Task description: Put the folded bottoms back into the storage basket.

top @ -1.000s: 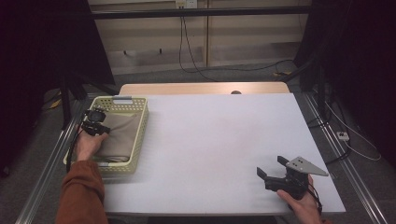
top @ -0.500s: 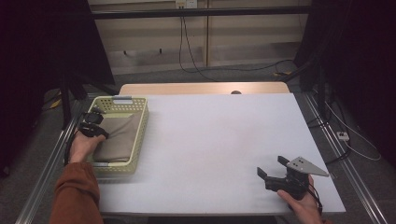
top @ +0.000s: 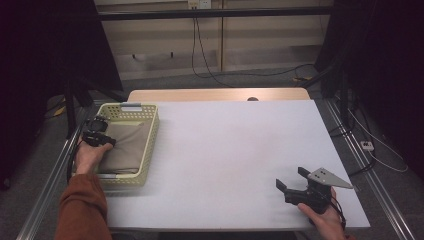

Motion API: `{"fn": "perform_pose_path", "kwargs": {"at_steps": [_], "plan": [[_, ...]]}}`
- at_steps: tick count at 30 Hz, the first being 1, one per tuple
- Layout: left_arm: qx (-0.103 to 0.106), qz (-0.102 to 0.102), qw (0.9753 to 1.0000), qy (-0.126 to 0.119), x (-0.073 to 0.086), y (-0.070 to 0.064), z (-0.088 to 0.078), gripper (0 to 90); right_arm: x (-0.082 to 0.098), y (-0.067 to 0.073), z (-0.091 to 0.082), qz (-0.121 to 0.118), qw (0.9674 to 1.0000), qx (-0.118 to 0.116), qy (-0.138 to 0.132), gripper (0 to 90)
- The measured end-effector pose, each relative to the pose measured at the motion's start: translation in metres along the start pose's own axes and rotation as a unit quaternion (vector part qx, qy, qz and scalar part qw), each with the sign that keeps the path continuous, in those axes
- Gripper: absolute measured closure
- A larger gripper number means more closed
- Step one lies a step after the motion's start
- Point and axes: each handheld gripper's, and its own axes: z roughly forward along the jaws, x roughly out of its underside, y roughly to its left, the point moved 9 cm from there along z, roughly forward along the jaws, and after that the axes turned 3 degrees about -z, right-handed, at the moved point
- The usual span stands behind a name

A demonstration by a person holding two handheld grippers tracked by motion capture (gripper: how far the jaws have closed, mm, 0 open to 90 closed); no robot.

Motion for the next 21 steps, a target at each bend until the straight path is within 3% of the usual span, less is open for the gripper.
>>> {"fn": "perform_pose_path", "kwargs": {"at_steps": [4,7,11,14,15,16,18,21], "plan": [[0.020,0.012,0.9990,-0.038,-0.008,-0.006,-0.007,79.1,-0.001,0.000,0.000,-0.001,1.0000,-0.001,-0.002,6.6],[0.023,0.020,0.9978,-0.059,-0.012,-0.009,-0.014,74.9,-0.001,0.000,0.000,0.000,1.0000,0.001,-0.002,6.6],[0.026,-0.003,0.9940,-0.106,-0.018,-0.008,-0.024,60.8,-0.001,-0.001,0.000,-0.001,1.0000,0.003,-0.003,6.6],[0.044,-0.008,0.9901,-0.133,-0.020,-0.008,-0.030,53.2,-0.002,0.001,0.000,-0.002,1.0000,0.004,-0.003,6.6],[0.019,-0.001,0.9906,-0.135,-0.021,-0.005,-0.031,49.6,-0.002,0.001,0.000,-0.002,1.0000,0.004,-0.003,6.6],[0.009,0.007,0.9901,-0.140,-0.021,-0.003,-0.033,42.9,-0.002,0.002,0.000,-0.001,1.0000,0.004,-0.004,6.6],[0.029,0.005,0.9876,-0.154,-0.022,-0.005,-0.037,36.8,-0.003,0.002,-0.001,-0.004,1.0000,0.005,-0.005,6.7],[0.016,0.009,0.9830,-0.183,-0.024,0.000,-0.043,25.1,-0.002,0.002,0.000,0.000,1.0000,0.007,-0.004,6.7]]}}
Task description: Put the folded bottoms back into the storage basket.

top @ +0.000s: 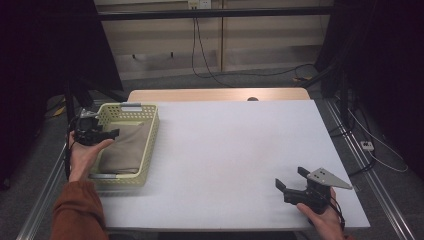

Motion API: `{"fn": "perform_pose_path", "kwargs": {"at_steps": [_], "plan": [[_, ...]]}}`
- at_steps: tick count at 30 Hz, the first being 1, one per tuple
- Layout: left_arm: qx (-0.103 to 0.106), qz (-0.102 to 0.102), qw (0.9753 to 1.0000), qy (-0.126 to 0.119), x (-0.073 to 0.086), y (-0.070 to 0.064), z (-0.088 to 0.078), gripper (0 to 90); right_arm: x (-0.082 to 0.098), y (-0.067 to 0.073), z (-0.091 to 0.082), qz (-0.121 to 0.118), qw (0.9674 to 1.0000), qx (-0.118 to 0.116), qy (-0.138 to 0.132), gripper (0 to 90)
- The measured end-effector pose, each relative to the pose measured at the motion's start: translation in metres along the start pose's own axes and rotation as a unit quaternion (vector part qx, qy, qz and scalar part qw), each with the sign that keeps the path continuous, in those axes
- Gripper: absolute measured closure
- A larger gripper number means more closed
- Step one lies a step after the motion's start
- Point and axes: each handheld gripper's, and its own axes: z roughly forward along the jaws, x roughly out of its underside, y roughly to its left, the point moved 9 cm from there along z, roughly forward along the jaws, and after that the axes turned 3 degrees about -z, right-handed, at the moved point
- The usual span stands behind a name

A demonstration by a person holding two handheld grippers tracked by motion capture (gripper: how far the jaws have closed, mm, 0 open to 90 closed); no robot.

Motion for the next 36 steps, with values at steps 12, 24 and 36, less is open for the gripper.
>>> {"fn": "perform_pose_path", "kwargs": {"at_steps": [12,24,36], "plan": [[0.047,-0.033,0.9975,-0.042,-0.010,0.001,-0.021,10.5,0.000,-0.001,0.001,0.004,1.0000,0.004,0.000,6.7],[0.040,-0.027,0.9961,-0.073,-0.006,0.006,-0.045,5.5,0.000,-0.001,0.001,0.004,1.0000,0.004,0.000,6.8],[0.027,-0.017,0.9959,-0.085,-0.002,0.000,-0.062,5.5,0.000,-0.002,0.000,-0.001,1.0000,0.006,0.000,6.6]]}}
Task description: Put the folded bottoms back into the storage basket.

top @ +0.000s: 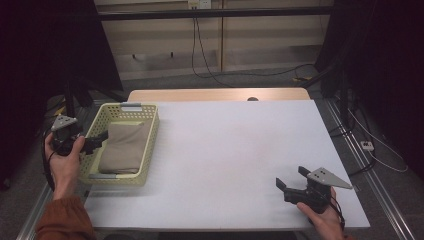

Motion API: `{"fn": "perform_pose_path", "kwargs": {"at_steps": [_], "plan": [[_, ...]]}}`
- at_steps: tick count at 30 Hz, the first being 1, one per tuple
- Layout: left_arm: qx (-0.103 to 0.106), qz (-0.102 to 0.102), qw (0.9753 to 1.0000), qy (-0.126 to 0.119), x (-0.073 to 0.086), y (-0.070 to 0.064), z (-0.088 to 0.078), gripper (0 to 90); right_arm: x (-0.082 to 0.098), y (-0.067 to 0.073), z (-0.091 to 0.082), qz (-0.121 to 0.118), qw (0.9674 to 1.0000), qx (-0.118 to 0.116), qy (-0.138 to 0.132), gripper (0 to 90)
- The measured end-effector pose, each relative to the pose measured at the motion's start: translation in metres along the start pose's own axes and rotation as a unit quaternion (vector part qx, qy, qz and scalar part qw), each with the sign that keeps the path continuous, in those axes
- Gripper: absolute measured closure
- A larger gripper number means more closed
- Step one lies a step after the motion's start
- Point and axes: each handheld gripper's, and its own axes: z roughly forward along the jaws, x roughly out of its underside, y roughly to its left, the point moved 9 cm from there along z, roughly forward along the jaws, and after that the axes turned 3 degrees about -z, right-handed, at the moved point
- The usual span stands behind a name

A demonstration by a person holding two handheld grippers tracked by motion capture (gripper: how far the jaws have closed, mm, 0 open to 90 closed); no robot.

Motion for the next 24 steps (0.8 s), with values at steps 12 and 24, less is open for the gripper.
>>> {"fn": "perform_pose_path", "kwargs": {"at_steps": [12,24], "plan": [[-0.001,-0.013,0.9996,-0.027,-0.001,-0.004,-0.020,6.6,-0.001,-0.001,-0.001,0.002,1.0000,0.001,-0.002,6.6],[0.012,-0.006,0.9997,-0.018,0.013,-0.019,-0.030,6.6,-0.001,-0.001,-0.001,0.002,1.0000,0.000,-0.002,6.6]]}}
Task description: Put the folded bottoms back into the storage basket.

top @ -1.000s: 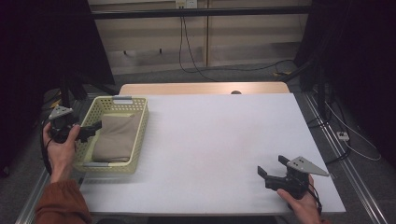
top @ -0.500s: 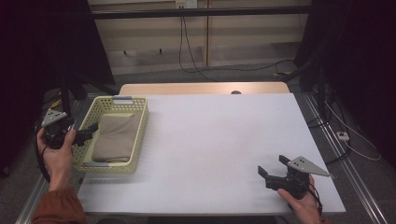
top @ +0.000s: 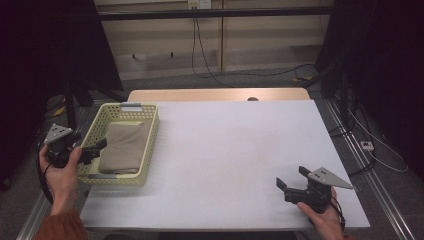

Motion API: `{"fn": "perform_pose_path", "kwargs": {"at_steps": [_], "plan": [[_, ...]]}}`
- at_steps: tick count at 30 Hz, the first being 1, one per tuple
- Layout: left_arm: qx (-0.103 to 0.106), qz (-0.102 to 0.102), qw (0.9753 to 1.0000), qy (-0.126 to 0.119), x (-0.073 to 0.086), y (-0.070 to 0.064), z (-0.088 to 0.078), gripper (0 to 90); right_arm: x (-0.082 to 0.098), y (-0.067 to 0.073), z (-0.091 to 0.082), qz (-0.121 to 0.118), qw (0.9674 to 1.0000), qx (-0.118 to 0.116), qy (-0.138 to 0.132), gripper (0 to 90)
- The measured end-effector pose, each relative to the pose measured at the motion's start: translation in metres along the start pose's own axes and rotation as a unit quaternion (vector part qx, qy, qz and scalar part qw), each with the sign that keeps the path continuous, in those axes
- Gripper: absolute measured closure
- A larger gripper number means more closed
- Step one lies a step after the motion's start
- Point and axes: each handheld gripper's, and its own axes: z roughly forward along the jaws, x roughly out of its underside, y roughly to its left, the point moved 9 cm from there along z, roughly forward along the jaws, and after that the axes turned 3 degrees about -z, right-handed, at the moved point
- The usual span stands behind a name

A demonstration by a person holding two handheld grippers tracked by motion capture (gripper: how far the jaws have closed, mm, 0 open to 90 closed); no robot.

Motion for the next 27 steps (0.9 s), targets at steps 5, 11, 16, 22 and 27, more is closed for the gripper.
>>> {"fn": "perform_pose_path", "kwargs": {"at_steps": [5,11,16,22,27], "plan": [[0.001,0.013,0.9999,-0.003,0.003,-0.011,-0.006,6.6,0.000,0.001,0.000,0.000,1.0000,-0.001,0.001,6.6],[0.006,0.028,0.9994,-0.020,0.000,-0.025,-0.017,6.6,0.000,0.001,0.000,-0.001,1.0000,-0.001,0.000,6.6],[0.008,0.037,0.9992,-0.013,0.003,-0.033,-0.020,6.4,0.000,0.001,-0.001,0.000,1.0000,-0.001,-0.001,6.7],[0.009,0.029,0.9995,-0.007,0.008,-0.037,-0.021,6.4,0.000,0.001,0.000,0.000,1.0000,-0.002,0.000,6.6],[0.019,0.033,0.9992,-0.007,0.008,-0.045,-0.022,6.4,0.000,0.001,0.000,-0.001,1.0000,-0.002,0.000,6.7]]}}
